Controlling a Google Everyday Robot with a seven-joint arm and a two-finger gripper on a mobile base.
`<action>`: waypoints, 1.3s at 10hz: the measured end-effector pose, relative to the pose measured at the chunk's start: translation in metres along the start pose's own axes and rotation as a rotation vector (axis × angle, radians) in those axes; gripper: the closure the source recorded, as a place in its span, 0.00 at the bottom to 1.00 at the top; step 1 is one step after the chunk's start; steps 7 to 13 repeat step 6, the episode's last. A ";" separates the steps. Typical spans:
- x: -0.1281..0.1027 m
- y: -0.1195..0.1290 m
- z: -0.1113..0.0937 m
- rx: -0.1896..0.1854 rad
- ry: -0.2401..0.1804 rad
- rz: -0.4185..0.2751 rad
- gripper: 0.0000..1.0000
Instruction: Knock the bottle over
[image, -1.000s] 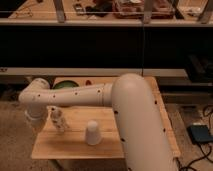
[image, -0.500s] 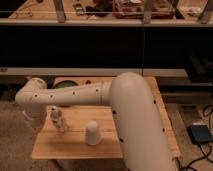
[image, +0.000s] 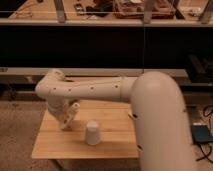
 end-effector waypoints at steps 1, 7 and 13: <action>-0.018 0.034 -0.010 -0.056 -0.003 0.079 1.00; -0.035 0.062 -0.020 -0.102 0.001 0.154 0.61; -0.035 0.062 -0.020 -0.102 0.001 0.154 0.61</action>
